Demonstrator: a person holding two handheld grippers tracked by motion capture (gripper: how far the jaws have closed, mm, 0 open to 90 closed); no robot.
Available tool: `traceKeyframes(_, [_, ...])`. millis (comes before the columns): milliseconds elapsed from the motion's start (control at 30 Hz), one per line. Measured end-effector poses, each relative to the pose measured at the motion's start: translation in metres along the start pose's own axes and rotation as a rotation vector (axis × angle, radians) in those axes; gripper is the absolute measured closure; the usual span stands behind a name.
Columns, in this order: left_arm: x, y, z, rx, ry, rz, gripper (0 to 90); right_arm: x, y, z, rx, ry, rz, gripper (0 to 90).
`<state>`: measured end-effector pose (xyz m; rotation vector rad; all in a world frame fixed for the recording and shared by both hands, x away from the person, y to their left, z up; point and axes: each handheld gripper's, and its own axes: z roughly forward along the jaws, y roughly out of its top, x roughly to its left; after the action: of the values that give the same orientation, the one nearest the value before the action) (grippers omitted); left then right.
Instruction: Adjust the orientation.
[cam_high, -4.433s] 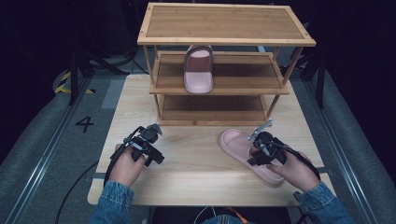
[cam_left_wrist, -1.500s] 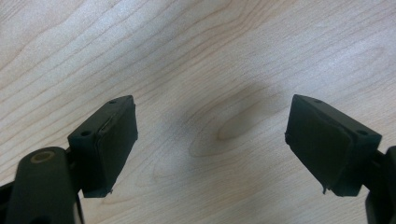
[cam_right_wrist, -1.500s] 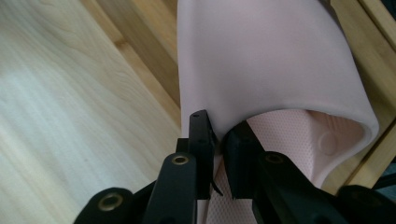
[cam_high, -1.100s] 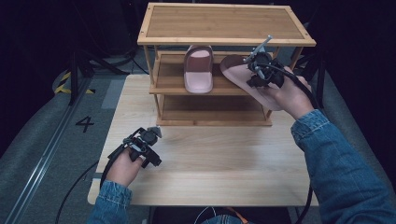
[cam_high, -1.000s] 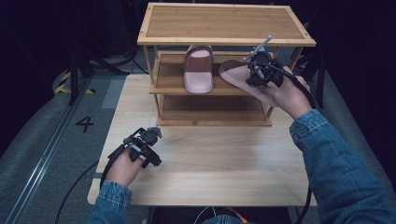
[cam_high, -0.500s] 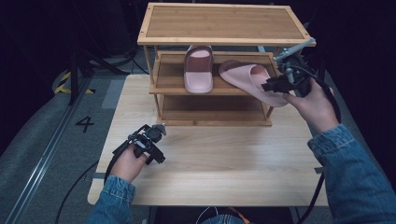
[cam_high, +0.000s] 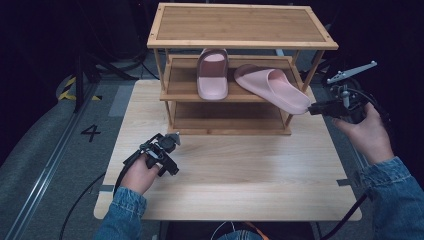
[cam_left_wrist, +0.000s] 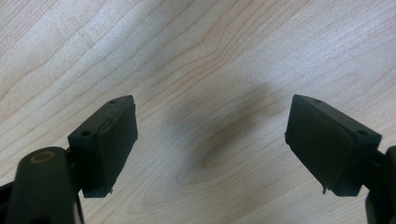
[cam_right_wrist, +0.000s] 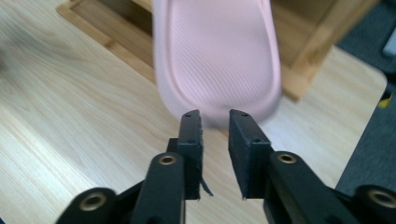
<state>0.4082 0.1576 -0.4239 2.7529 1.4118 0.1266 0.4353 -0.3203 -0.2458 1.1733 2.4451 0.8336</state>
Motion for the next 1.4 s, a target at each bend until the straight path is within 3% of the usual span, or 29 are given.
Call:
traceKeyframes(67, [0.001, 0.0, 0.0, 0.008, -0.002, 0.003, 17.0, -0.006, -0.005, 0.004, 0.011, 0.006, 0.021, 77.6])
traceKeyframes(367, [0.002, -0.003, 0.001, 0.006, 0.001, -0.007, 17.0, -0.011, -0.007, 0.018, 0.009, 0.017, 0.03, 78.1])
traceKeyframes(700, [0.001, -0.005, 0.001, 0.007, 0.004, -0.008, 17.0, 0.003, 0.008, 0.03, -0.014, 0.024, -0.006, 76.5])
traceKeyframes(800, [0.003, -0.005, 0.0, 0.014, 0.005, 0.008, 17.0, 0.005, 0.014, 0.036, -0.023, 0.032, 0.003, 76.6])
traceKeyframes(1167, [0.002, -0.005, 0.002, 0.012, 0.001, -0.006, 17.0, 0.016, 0.028, 0.048, -0.036, 0.045, -0.009, 76.6])
traceKeyframes(1400, [0.0, -0.004, 0.003, 0.019, 0.001, 0.001, 17.0, 0.025, 0.04, 0.058, -0.037, 0.042, -0.048, 76.3])
